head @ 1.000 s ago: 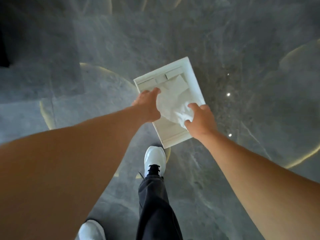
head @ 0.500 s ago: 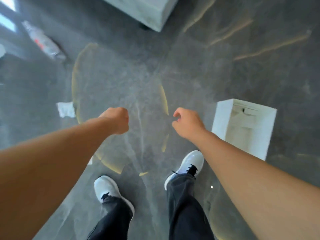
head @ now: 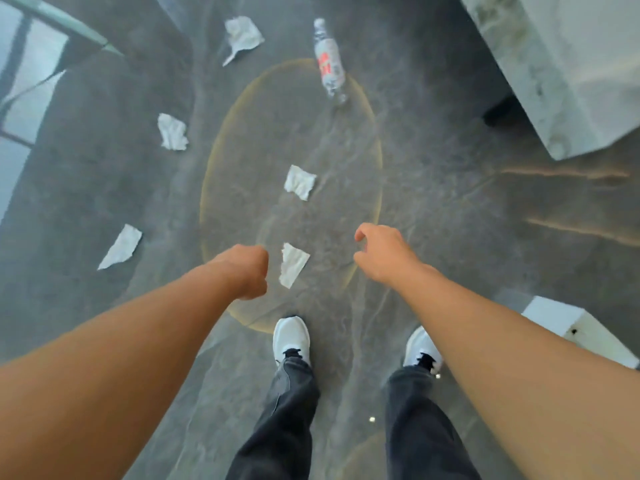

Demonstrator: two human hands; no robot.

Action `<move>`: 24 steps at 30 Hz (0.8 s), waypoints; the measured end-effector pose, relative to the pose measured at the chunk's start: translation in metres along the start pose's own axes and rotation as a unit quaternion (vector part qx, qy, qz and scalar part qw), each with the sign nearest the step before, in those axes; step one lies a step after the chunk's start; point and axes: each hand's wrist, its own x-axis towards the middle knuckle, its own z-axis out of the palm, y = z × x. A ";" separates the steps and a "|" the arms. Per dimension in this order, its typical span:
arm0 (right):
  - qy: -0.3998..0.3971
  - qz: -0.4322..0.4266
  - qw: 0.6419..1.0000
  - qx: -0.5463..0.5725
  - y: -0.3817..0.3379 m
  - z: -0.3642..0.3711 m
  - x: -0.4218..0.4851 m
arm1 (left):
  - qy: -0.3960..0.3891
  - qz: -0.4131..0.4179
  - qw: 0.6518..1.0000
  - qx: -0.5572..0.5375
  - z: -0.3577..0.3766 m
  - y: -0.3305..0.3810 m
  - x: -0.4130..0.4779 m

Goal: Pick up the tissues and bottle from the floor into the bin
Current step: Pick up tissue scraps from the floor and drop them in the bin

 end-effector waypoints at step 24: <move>0.004 -0.238 0.921 -0.308 -0.025 0.106 0.318 | 0.184 -0.238 0.903 -0.308 0.178 0.053 0.290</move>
